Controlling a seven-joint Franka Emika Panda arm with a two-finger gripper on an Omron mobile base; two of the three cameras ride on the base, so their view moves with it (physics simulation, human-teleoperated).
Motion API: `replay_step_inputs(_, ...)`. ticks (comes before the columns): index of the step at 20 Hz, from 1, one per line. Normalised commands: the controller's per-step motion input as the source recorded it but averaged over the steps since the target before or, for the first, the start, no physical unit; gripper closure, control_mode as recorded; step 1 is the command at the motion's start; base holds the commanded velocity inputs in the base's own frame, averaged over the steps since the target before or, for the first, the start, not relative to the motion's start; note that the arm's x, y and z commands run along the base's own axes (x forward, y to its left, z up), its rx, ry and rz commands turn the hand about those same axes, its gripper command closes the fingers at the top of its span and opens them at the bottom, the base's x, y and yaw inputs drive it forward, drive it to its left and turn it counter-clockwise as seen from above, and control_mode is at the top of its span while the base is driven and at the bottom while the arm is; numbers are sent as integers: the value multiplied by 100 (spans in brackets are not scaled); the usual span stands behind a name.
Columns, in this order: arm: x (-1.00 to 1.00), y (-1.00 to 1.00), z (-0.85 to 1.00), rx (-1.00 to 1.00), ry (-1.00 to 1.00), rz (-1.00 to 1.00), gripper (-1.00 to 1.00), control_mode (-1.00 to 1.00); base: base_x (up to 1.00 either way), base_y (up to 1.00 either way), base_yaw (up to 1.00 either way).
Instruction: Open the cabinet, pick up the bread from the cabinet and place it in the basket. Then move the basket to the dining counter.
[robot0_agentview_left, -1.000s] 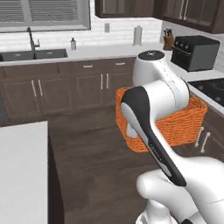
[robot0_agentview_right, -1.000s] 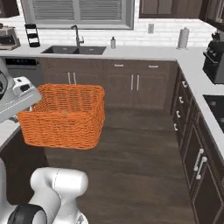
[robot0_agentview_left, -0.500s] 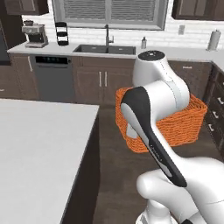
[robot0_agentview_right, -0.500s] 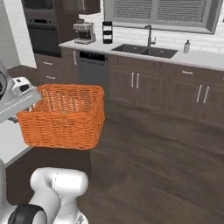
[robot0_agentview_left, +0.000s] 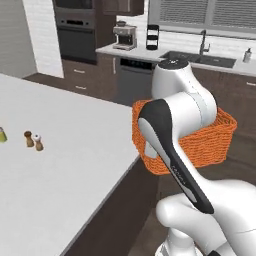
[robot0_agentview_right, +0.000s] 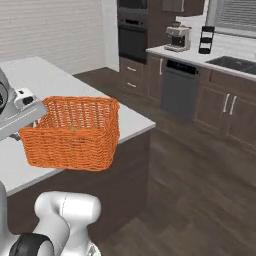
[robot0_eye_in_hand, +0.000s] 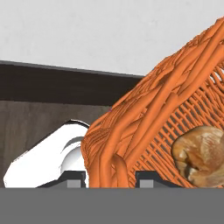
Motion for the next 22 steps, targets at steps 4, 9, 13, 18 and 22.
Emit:
replay_step_inputs(4,0,0,0,0,0,0,100,100,-21,1,64)
replay_step_inputs(9,0,0,0,0,0,0,100,100,-24,4,66)
replay_step_inputs(13,0,0,0,0,0,0,100,100,-13,8,65)
replay_step_inputs(18,0,0,0,0,0,0,100,100,-1,11,56)
replay_step_inputs(22,0,0,0,0,0,0,100,100,8,13,42)
